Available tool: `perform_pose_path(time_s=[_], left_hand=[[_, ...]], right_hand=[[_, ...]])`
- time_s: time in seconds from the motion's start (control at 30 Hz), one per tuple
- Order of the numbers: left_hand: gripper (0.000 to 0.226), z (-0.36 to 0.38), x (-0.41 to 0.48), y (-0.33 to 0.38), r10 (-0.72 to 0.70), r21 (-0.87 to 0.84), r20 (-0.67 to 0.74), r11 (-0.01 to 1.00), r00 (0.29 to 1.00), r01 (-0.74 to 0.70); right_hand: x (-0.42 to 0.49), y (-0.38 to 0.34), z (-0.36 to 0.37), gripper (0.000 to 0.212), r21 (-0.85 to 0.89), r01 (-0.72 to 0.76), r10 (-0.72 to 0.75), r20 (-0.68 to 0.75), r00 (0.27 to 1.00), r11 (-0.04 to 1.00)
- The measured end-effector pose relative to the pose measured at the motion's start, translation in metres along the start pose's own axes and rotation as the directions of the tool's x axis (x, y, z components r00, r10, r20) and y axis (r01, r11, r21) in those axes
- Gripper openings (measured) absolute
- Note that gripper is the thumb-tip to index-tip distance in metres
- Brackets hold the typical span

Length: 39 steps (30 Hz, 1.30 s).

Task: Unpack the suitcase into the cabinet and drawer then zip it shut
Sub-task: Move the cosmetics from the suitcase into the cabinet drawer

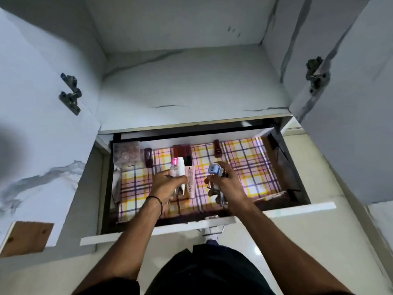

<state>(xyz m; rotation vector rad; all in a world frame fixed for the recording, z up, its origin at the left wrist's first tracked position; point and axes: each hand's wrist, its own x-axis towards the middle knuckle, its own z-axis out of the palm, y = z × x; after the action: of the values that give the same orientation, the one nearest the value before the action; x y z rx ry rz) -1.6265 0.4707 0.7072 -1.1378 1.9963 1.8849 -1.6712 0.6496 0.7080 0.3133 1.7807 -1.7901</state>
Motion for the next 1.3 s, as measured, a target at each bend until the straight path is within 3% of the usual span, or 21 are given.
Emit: perform_pose_path(time_s=[0.17,0.37,0.6,0.8,0.97,1.0,1.13,1.3], left_hand=[[0.019,0.013,0.031,0.003,-0.094,0.036,-0.03,0.995,0.995,0.095],[0.014,0.011,0.053,-0.016,-0.166,0.086,-0.066,0.982,0.984,0.171],[0.017,-0.008,0.067,-0.042,-0.191,0.395,0.05,0.905,0.98,0.156],[0.026,-0.03,0.078,-0.048,-0.32,0.251,0.282,0.934,0.904,0.253],[0.021,-0.045,0.073,-0.046,-0.429,0.091,0.347,0.9,0.834,0.425],[0.023,-0.047,0.072,-0.048,-0.417,0.094,0.339,0.907,0.843,0.411],[0.022,-0.056,0.082,-0.062,-0.189,0.324,0.182,0.938,0.965,0.123],[0.009,-0.059,0.094,-0.061,-0.034,0.221,0.085,0.975,0.996,0.015]], right_hand=[[0.047,0.007,-0.006,0.039,-0.068,-0.109,0.111,0.036,0.993,0.992],[0.08,0.026,-0.002,0.038,-0.383,-0.132,0.188,0.113,0.976,0.914],[0.085,0.04,0.016,0.034,-0.601,-0.048,0.18,0.162,0.97,0.798],[0.077,0.05,0.025,0.039,-0.616,-0.012,0.143,0.164,0.976,0.788],[0.077,0.053,0.026,0.037,-0.602,-0.014,0.123,0.14,0.982,0.799],[0.076,0.053,0.027,0.035,-0.598,-0.012,0.11,0.127,0.986,0.801],[0.076,0.048,0.025,0.025,-0.57,-0.025,0.048,0.026,0.999,0.821],[0.079,0.051,0.02,0.024,-0.496,-0.044,0.037,-0.025,0.999,0.867]])
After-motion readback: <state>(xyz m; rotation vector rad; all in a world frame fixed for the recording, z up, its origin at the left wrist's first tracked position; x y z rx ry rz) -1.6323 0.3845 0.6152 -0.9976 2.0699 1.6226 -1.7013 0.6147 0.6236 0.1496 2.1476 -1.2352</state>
